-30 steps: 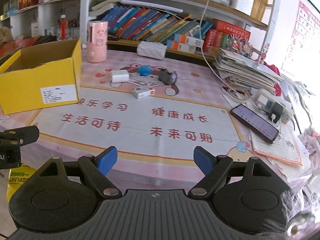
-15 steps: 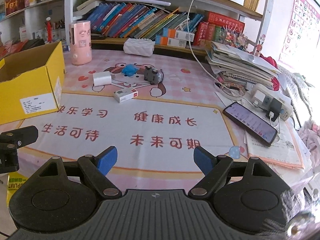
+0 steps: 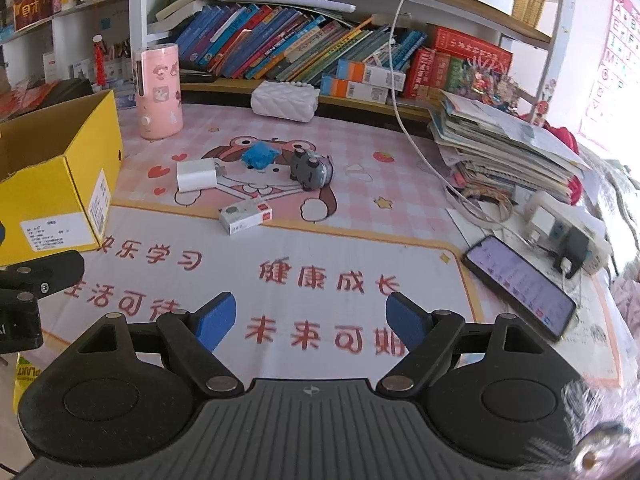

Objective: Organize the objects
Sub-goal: 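Move the left gripper toward the white card box while the right approaches the gray toy car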

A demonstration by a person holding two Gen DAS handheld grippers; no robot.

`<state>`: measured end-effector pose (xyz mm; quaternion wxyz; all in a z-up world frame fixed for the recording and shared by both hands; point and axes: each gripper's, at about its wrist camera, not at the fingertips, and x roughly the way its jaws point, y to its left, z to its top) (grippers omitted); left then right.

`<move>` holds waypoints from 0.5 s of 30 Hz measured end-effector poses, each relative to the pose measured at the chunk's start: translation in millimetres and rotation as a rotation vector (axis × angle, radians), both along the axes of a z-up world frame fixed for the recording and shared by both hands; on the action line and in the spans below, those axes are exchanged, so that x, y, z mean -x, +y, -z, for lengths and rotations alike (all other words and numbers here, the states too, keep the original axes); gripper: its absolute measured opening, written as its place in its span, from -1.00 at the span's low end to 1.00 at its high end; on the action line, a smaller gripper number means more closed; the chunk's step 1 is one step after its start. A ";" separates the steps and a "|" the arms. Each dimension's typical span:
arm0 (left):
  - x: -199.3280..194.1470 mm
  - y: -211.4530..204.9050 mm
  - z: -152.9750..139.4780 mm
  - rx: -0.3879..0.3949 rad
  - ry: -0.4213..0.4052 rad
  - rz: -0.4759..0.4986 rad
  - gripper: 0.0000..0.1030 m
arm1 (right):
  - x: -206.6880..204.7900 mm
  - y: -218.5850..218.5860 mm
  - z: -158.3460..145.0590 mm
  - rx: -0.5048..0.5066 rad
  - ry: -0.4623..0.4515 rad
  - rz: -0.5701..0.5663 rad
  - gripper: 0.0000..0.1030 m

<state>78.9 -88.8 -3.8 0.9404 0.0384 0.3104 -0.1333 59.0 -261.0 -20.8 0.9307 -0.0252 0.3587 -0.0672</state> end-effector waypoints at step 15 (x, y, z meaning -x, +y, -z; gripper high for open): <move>-36.4 -40.4 0.6 -0.011 -0.001 -0.020 0.87 | -51.5 -39.3 -0.7 -0.026 -0.006 -0.076 0.43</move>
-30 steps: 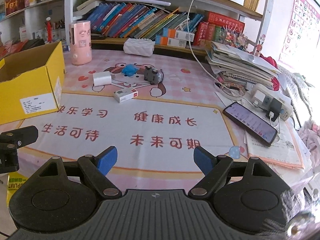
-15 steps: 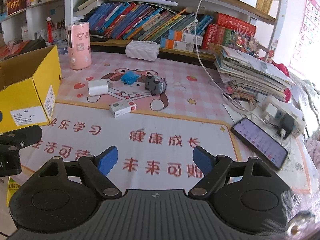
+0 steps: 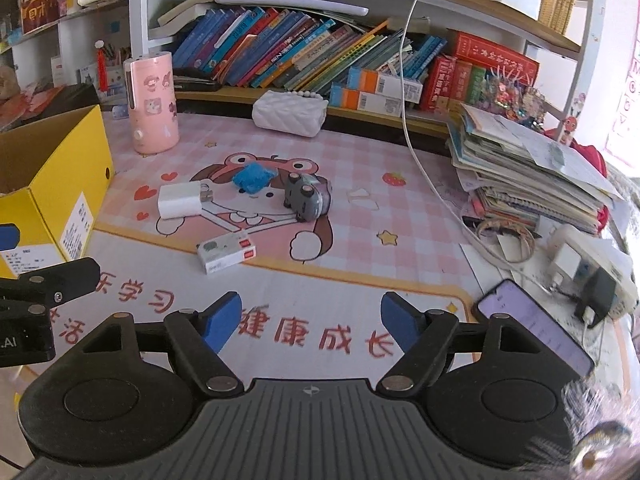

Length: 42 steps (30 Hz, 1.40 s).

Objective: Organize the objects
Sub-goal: 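Move the left gripper toward the white card box while the right approaches the gray toy car, then grasp the white red-labelled card box with the left gripper while the right grasps the gray toy car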

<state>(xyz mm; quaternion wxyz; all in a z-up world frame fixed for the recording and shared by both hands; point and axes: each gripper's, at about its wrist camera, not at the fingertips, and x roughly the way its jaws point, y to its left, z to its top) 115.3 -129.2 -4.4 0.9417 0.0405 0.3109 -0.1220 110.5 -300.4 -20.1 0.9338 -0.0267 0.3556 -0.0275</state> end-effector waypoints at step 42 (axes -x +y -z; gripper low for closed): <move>-120.9 -89.0 78.4 -0.082 0.179 0.161 -0.46 | -162.1 -53.0 32.2 -0.053 -0.007 -0.164 0.43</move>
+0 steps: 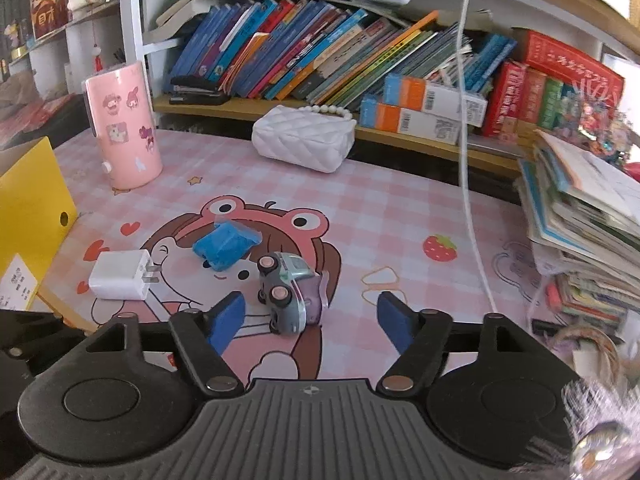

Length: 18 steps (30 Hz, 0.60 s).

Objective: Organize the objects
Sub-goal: 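Grasp the white red-labelled card box with the left gripper while the right grasps the gray toy car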

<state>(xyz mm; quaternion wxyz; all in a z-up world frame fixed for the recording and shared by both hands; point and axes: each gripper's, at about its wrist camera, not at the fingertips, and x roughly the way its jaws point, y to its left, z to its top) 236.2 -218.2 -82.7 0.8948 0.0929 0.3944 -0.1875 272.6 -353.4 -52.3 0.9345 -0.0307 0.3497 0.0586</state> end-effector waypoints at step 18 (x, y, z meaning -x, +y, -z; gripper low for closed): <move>36.7 60.3 -35.8 0.184 0.090 -0.188 -0.47 | -63.9 11.5 42.1 0.022 0.098 -0.033 0.22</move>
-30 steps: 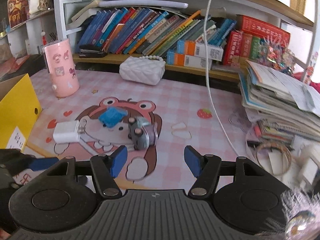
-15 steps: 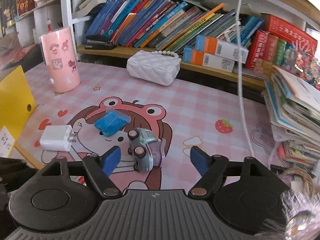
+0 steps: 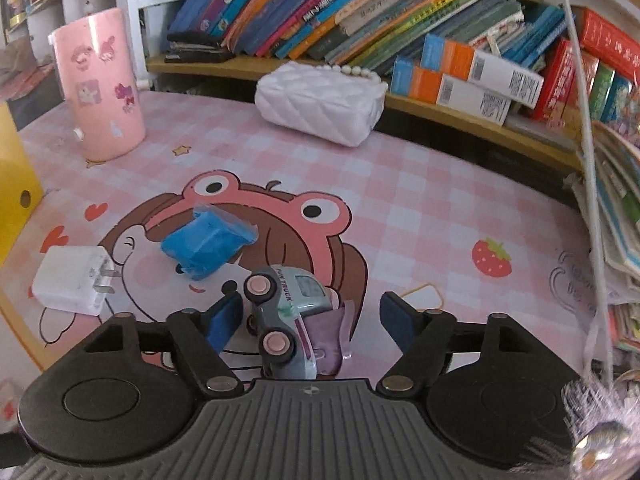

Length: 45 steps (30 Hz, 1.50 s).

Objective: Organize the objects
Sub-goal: 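Grasp the white red-labelled card box with the left gripper while the right grasps the gray toy car, then carry the card box with the left gripper while the right carries the toy car toward the box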

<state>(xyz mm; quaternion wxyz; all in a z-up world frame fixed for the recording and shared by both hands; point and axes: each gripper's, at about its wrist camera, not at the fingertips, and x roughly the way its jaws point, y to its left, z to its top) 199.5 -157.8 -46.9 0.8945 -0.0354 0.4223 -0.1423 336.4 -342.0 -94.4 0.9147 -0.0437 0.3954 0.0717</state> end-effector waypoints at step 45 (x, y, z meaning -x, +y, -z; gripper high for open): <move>148.8 170.4 -31.6 0.116 -0.095 -0.159 -0.47 | 254.6 154.3 -82.3 -0.036 -0.009 -0.082 -0.16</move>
